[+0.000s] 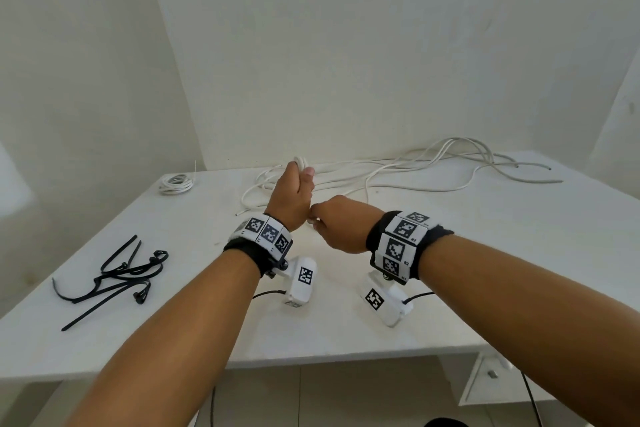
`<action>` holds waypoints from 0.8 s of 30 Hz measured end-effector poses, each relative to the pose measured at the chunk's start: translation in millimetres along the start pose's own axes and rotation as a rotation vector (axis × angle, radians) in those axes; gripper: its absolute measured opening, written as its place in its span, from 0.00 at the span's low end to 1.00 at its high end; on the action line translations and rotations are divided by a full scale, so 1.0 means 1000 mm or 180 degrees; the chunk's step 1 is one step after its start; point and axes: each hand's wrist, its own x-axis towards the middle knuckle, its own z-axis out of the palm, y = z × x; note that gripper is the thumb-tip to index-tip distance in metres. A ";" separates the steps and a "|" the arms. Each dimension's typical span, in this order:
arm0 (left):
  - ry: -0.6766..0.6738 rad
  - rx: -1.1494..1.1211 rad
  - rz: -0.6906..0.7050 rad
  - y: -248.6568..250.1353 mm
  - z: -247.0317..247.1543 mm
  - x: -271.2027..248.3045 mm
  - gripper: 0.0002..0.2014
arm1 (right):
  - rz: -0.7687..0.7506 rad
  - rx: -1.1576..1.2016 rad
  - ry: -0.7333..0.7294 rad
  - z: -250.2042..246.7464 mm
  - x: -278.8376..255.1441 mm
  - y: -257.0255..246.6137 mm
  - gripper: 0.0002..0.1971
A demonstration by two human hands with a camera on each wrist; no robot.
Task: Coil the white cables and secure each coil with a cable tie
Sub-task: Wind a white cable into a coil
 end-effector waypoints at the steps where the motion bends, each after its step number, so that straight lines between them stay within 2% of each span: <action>1: -0.0159 0.0239 -0.0012 -0.003 -0.002 0.000 0.14 | -0.0034 -0.0123 -0.0017 -0.003 -0.001 -0.001 0.17; 5: -0.0816 0.0822 -0.0010 -0.003 -0.011 -0.006 0.16 | -0.0222 -0.0197 0.0083 -0.025 -0.003 0.005 0.11; 12: -0.1161 0.0354 -0.0130 0.013 -0.020 -0.014 0.17 | -0.0524 0.0465 0.0476 -0.041 0.002 0.026 0.07; 17: -0.1209 -0.0645 -0.0395 0.025 -0.018 -0.025 0.21 | -0.0499 0.1147 0.0937 -0.053 0.001 0.034 0.04; 21: -0.1091 -0.0927 -0.0145 0.026 -0.020 -0.026 0.21 | -0.0432 0.1699 0.1402 -0.057 0.000 0.041 0.03; 24: -0.1061 -0.1265 -0.0013 0.027 -0.025 -0.027 0.23 | -0.0339 0.2068 0.1575 -0.058 0.000 0.047 0.01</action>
